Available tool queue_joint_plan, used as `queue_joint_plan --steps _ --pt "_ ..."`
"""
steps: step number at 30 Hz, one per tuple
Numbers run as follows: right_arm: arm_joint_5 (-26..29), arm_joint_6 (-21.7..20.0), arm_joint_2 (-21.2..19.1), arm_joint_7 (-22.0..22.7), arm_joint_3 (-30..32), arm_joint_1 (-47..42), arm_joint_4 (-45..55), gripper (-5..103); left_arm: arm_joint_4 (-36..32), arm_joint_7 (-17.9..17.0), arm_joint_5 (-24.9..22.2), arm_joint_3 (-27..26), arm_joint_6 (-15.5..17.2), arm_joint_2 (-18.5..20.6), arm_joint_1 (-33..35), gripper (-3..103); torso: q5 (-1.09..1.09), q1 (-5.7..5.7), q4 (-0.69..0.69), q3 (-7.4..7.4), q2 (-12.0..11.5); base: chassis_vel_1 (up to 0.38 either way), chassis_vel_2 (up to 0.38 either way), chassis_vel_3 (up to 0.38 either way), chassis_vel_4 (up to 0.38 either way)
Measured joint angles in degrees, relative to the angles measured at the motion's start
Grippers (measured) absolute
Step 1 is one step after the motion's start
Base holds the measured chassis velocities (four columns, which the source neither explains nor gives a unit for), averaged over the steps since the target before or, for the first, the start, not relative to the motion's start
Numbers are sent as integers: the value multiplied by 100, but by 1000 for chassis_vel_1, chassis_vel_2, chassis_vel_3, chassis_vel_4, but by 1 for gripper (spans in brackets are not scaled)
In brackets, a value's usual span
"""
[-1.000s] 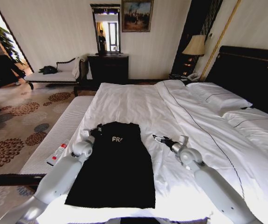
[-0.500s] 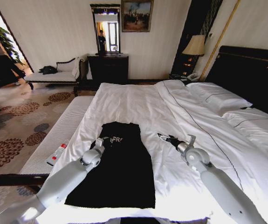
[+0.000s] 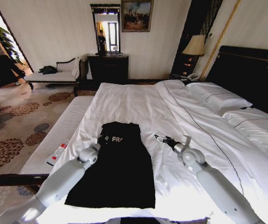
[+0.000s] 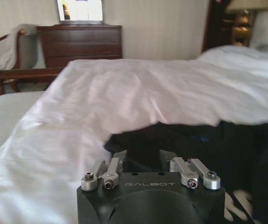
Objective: Fold the clothes on the bed.
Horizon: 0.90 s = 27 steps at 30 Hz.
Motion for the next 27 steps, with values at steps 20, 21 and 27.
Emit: queue_joint_plan --steps 20,21,27 --pt "382 -37 227 -119 -728 1266 -1236 100 1966 615 -495 -368 -18 -548 -806 101 0 1 0 1 0 0 0 0 0" --pt "376 -37 244 -120 -732 1282 -1277 100 2103 697 -444 -333 -40 -594 -861 100 0 1 0 0 0 0 0 0 0" --pt "317 -38 360 -126 -804 1449 -1521 100 2662 1018 -183 -263 -145 -924 -1176 96 0 1 -1 0 -1 0 0 0 0"
